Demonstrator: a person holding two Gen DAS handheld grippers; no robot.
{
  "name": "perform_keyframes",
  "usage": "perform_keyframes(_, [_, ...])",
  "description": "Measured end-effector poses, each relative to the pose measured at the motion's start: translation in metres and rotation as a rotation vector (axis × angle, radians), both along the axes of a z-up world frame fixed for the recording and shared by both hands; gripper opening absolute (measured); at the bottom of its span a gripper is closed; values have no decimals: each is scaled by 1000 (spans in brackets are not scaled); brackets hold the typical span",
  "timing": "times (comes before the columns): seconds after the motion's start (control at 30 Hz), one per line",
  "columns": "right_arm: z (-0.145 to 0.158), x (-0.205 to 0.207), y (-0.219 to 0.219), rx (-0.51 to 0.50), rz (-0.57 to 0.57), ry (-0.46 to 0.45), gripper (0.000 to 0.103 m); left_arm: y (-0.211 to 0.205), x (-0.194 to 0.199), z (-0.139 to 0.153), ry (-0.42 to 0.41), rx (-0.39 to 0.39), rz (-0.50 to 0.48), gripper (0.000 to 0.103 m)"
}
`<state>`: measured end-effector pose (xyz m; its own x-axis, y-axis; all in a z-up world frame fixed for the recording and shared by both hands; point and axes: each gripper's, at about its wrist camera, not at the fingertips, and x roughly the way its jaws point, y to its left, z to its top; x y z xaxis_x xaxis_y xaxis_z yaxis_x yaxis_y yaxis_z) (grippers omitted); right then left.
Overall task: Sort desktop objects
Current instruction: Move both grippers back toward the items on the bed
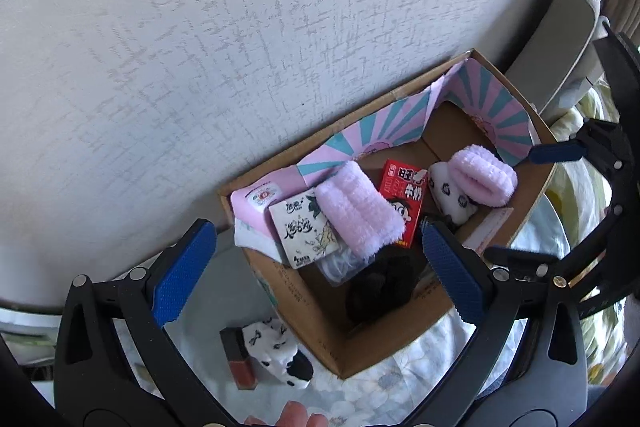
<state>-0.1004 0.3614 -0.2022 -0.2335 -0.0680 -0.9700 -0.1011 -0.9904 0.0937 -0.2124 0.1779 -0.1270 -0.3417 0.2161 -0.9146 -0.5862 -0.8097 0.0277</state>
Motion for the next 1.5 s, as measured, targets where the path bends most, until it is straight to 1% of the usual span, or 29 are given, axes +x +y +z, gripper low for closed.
perform_keyframes(0.1, [9, 1, -3, 14, -23, 31, 103, -8, 9, 8, 12, 11, -3, 103])
perform_keyframes(0.17, [18, 9, -3, 21, -47, 79, 103, -14, 14, 13, 18, 25, -2, 103])
perform_keyframes(0.3, [38, 17, -1, -18, -85, 143, 103, -26, 24, 27, 32, 55, 7, 103])
perform_keyframes(0.43, [50, 22, -10, -37, -108, 162, 103, -39, 34, 37, 35, 84, 20, 103])
perform_keyframes(0.53, [55, 27, -17, -66, -115, 180, 103, -53, 42, 44, 25, 136, 36, 103])
perform_keyframes(0.63, [54, 29, -29, -96, -97, 176, 103, -64, 50, 47, 30, 162, 53, 103])
perform_keyframes(0.8, [51, 28, -58, -82, -34, 150, 103, -93, 62, 53, 24, 190, 93, 103])
perform_keyframes(0.93, [57, 24, -84, -86, 33, 142, 103, -124, 69, 61, 16, 211, 147, 103])
perform_keyframes(1.1, [65, 14, -117, -58, 120, 151, 103, -169, 77, 70, 34, 206, 243, 103])
perform_keyframes(1.17, [67, 9, -127, -63, 135, 149, 103, -190, 82, 72, 51, 191, 290, 103])
perform_keyframes(1.23, [68, 4, -136, -93, 138, 140, 103, -209, 87, 71, 64, 177, 335, 103])
perform_keyframes(1.3, [67, 0, -146, -121, 159, 142, 103, -231, 91, 68, 70, 159, 393, 103])
perform_keyframes(1.33, [66, -2, -152, -120, 169, 137, 103, -242, 93, 67, 82, 149, 435, 103])
perform_keyframes(1.4, [56, -8, -166, -65, 192, 95, 103, -268, 100, 61, 102, 149, 522, 103])
perform_keyframes(1.47, [42, -13, -181, 16, 232, 56, 103, -286, 106, 53, 95, 173, 567, 103])
perform_keyframes(1.5, [38, -13, -186, 26, 249, 50, 103, -293, 109, 48, 84, 182, 582, 103])
